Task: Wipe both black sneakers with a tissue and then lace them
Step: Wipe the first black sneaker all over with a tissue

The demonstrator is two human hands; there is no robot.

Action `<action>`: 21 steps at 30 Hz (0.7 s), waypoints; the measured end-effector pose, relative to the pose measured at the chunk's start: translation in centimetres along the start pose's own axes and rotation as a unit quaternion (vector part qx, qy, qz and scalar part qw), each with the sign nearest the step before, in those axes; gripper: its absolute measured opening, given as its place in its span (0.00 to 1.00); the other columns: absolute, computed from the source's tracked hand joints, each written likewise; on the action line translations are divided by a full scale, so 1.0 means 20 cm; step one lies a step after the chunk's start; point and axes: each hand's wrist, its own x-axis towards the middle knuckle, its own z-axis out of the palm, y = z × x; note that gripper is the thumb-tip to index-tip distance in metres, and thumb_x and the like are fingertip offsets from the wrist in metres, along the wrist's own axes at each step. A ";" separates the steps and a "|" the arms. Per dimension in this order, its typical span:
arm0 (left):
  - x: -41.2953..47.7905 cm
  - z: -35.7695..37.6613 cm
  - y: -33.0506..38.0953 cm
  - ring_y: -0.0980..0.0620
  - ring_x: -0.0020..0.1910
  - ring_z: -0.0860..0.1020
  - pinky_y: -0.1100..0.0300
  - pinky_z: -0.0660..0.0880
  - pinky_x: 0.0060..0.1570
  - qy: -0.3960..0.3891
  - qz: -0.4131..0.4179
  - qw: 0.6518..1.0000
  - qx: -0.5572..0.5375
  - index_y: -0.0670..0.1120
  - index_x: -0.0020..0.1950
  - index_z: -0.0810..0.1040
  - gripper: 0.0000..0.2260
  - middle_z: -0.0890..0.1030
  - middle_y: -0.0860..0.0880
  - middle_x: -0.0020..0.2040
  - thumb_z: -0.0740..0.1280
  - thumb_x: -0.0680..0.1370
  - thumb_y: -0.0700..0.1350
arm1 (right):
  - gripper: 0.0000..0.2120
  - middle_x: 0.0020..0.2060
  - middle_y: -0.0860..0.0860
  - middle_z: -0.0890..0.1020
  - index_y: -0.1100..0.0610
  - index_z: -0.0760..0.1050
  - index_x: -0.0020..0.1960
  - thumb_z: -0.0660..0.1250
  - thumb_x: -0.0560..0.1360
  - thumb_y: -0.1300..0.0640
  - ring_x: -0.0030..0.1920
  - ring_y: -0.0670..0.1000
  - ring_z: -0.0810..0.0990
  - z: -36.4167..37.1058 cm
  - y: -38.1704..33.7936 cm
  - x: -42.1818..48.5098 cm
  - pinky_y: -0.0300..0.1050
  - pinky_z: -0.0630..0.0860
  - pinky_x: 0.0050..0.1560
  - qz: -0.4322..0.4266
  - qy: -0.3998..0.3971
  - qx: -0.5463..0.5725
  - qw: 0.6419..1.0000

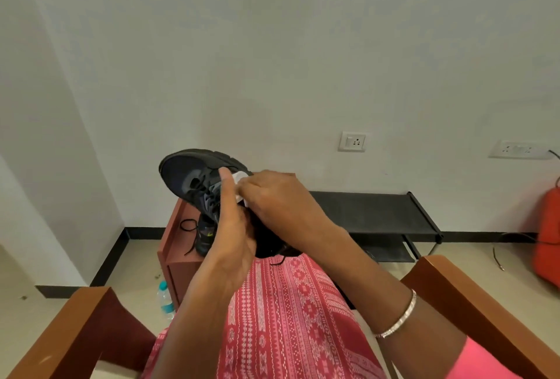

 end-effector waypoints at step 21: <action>-0.03 0.00 0.04 0.47 0.59 0.82 0.46 0.75 0.66 0.160 0.074 0.984 0.015 0.48 0.67 0.79 0.40 0.84 0.46 0.58 0.56 0.71 0.77 | 0.25 0.75 0.51 0.69 0.54 0.64 0.78 0.58 0.81 0.62 0.77 0.43 0.60 -0.01 -0.29 -0.29 0.46 0.54 0.79 0.210 0.021 0.215 0.953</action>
